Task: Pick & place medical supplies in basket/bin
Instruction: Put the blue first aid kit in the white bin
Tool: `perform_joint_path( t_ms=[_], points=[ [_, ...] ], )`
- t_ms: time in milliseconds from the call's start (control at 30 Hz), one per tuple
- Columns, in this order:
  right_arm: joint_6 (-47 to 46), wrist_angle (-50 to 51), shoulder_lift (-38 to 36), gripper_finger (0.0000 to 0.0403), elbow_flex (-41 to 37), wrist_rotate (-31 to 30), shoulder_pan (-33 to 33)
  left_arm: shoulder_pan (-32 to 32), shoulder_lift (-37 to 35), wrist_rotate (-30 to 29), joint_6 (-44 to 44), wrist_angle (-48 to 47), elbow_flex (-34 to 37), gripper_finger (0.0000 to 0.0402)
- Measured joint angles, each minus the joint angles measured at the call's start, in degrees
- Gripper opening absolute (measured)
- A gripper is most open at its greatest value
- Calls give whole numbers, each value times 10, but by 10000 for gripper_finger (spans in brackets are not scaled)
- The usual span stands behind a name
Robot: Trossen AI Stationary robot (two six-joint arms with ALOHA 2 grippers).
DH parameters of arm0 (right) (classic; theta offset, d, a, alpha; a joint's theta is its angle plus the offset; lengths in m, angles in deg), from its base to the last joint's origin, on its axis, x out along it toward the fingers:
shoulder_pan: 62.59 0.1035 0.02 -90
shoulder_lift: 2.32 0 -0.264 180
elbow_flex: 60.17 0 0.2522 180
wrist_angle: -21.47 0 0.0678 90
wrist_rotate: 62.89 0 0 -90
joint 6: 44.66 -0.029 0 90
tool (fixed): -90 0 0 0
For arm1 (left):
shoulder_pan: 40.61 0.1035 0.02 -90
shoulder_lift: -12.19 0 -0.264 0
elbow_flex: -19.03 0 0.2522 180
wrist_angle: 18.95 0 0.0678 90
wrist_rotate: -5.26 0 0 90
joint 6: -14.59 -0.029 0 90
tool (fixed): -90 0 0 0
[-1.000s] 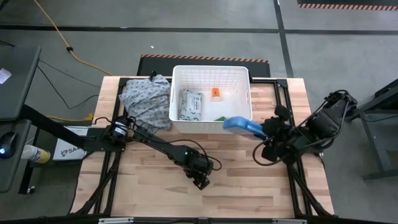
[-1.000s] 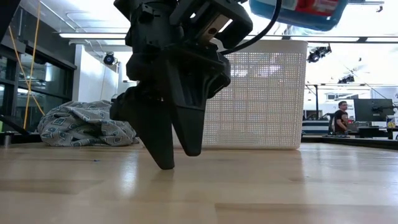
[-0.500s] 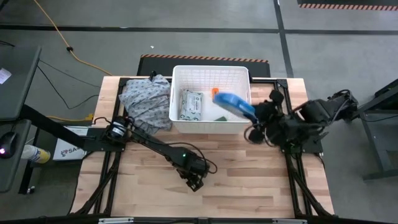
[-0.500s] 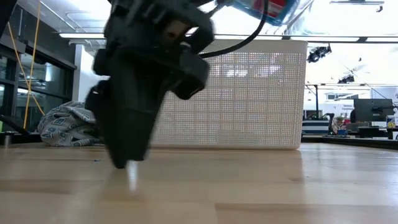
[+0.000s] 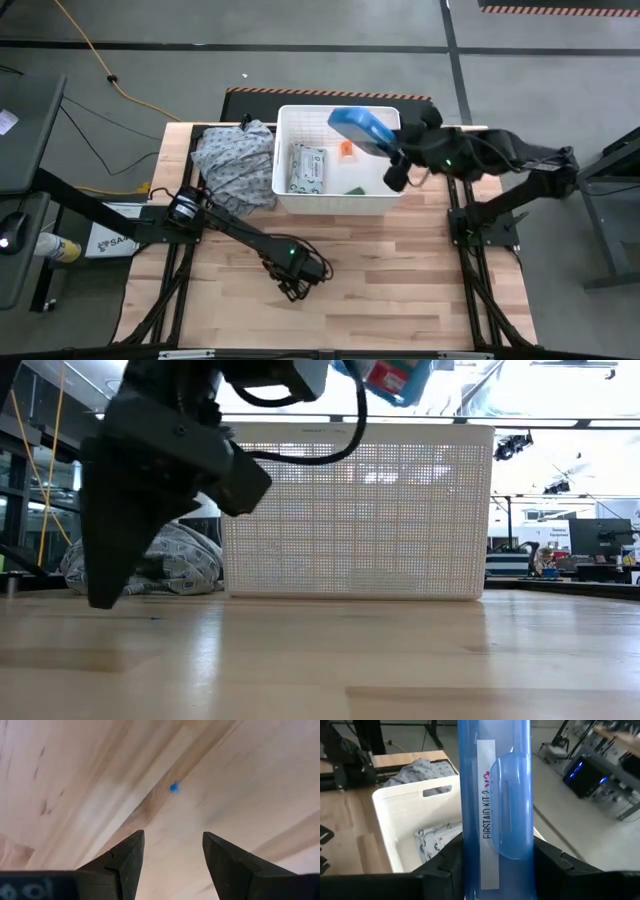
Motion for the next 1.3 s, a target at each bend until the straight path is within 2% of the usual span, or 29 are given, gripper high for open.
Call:
perform_joint_path(
  t_ms=[333,633,800,1000,1133,1300],
  points=[
    [33,-7,58,149,0,165,-151,-9,-33,-10,-2,-32,0,239],
    [64,-47,141,149,-1,279,-218,-22,-87,-53,14,-36,-1,239],
    [66,-47,172,149,-1,325,-239,-45,-110,-73,27,-45,-1,239],
    [66,-43,192,149,-1,368,-262,-69,-117,-116,74,-114,-1,239],
    [66,-43,203,149,-1,391,-278,-75,-119,-125,104,-146,-1,239],
    [65,-29,216,149,-1,398,-289,-77,-122,-129,112,-140,-2,239]
  ],
)
